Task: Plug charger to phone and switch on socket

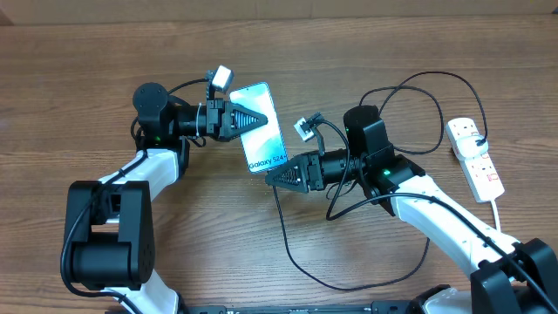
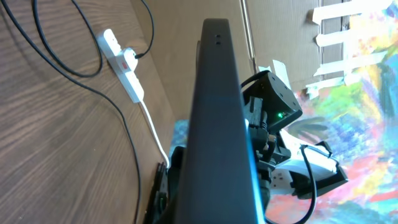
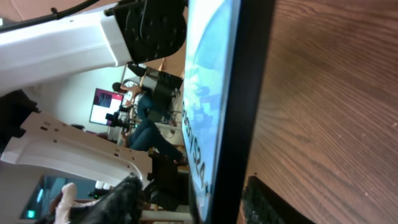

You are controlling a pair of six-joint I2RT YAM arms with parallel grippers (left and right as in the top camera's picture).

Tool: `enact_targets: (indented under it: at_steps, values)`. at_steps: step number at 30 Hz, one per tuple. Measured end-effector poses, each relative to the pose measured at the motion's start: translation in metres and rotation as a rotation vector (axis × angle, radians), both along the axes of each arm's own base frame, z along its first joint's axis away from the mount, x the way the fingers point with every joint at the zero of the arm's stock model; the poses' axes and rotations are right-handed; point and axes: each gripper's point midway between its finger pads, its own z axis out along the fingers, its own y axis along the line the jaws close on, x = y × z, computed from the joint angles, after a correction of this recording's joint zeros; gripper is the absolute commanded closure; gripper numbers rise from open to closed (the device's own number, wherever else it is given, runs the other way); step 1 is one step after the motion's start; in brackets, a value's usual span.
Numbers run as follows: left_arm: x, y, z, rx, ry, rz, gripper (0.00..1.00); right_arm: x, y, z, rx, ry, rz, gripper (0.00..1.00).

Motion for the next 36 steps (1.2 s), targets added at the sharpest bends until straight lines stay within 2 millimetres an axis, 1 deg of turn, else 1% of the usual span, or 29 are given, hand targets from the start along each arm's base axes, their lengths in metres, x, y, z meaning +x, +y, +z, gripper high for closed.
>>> enact_targets:
  at_steps: [3,7,9,12,13,14,16,18,20,22,24,26,28,30,32,36]
  values:
    - [0.002,0.005,0.000,-0.001,-0.040,0.013,0.96,0.004,-0.002,-0.001,-0.001,-0.060,0.000,0.27]
    - [0.005,0.009,-0.003,-0.001,-0.069,0.025,0.96,0.021,-0.012,-0.005,-0.025,-0.167,-0.047,0.20]
    - [0.005,0.010,-0.004,0.000,-0.066,0.028,0.96,0.035,-0.022,-0.008,-0.048,-0.199,-0.099,0.19]
    - [0.005,0.010,-0.005,0.000,-0.068,0.028,0.96,0.061,-0.047,-0.011,-0.088,-0.227,-0.204,0.10]
    - [0.005,0.010,-0.005,0.000,-0.071,0.028,0.96,0.072,-0.058,-0.012,-0.108,-0.228,-0.248,0.07]
    - [0.005,0.010,-0.005,-0.001,-0.076,0.028,0.96,0.080,-0.068,-0.013,-0.128,-0.220,-0.286,0.01]
    - [0.005,0.010,-0.005,-0.001,-0.080,0.028,0.96,0.093,-0.086,-0.014,-0.178,-0.202,-0.349,0.00]
    - [0.005,0.010,-0.005,-0.001,-0.084,0.028,0.96,0.098,-0.102,-0.018,-0.252,-0.168,-0.395,0.00]
    - [0.006,0.010,-0.005,-0.001,-0.085,0.029,0.96,0.095,-0.113,-0.018,-0.343,-0.138,-0.423,0.00]
    - [0.006,0.010,-0.005,-0.001,-0.083,0.031,0.96,0.082,-0.121,-0.017,-0.445,-0.086,-0.431,0.00]
    - [0.006,0.010,-0.006,-0.001,-0.081,0.031,0.96,0.066,-0.123,-0.009,-0.518,-0.068,-0.424,0.01]
    - [0.006,0.010,-0.006,0.000,-0.071,0.031,0.96,0.047,-0.118,0.002,-0.557,-0.084,-0.396,0.00]
    - [0.006,0.010,-0.007,0.000,-0.060,0.031,0.96,0.025,-0.108,0.009,-0.588,-0.097,-0.355,0.01]
    - [0.006,0.010,-0.007,0.000,-0.058,0.031,0.96,0.005,-0.099,0.007,-0.625,-0.091,-0.315,0.00]
    - [0.006,0.010,-0.007,0.000,-0.057,0.031,0.96,-0.010,-0.088,0.001,-0.672,-0.088,-0.281,0.00]
    - [0.006,0.010,-0.007,0.000,-0.057,0.031,0.96,-0.025,-0.066,-0.006,-0.751,-0.147,-0.265,0.00]
